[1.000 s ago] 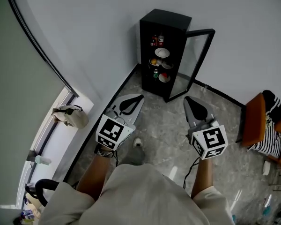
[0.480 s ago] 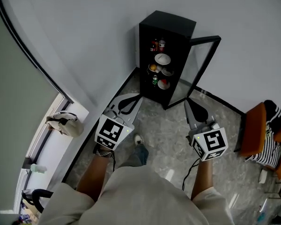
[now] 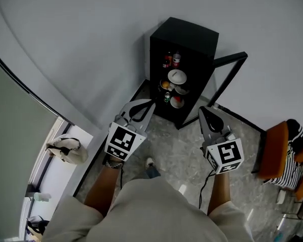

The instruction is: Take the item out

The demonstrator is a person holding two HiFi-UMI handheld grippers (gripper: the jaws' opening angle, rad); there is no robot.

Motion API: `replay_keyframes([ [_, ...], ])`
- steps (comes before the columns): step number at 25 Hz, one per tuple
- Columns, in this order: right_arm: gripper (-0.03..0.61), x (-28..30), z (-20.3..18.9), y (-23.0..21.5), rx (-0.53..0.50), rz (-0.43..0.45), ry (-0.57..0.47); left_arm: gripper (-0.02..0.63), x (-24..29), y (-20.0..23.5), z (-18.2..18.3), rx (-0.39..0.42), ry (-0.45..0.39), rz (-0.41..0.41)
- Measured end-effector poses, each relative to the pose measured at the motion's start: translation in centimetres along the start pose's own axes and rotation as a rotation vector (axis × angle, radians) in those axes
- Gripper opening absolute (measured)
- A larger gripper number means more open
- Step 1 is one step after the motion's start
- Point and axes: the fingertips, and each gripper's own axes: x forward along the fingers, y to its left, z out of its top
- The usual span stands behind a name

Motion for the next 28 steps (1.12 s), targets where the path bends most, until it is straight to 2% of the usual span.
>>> replay_keyframes([
  [10, 0.008, 8.6, -1.7, -4.5, 0.026, -0.035, 0.040, 0.003, 5.8, 6.2, -2.9, -0.023, 0.026, 0.000],
  [16, 0.008, 12.9, -4.1, -6.2, 0.003, -0.036, 0.091, 0.003, 8.4, 8.8, -5.4, -0.046, 0.056, 0.003],
  [23, 0.020, 16.5, -5.7, -6.9, 0.012, -0.018, 0.131, 0.003, 10.0, 10.6, -7.6, -0.091, 0.090, 0.006],
  [28, 0.046, 18.9, -7.9, -7.5, 0.051, 0.029, 0.154, 0.003, 11.4, 11.3, -9.2, -0.117, 0.117, 0.025],
])
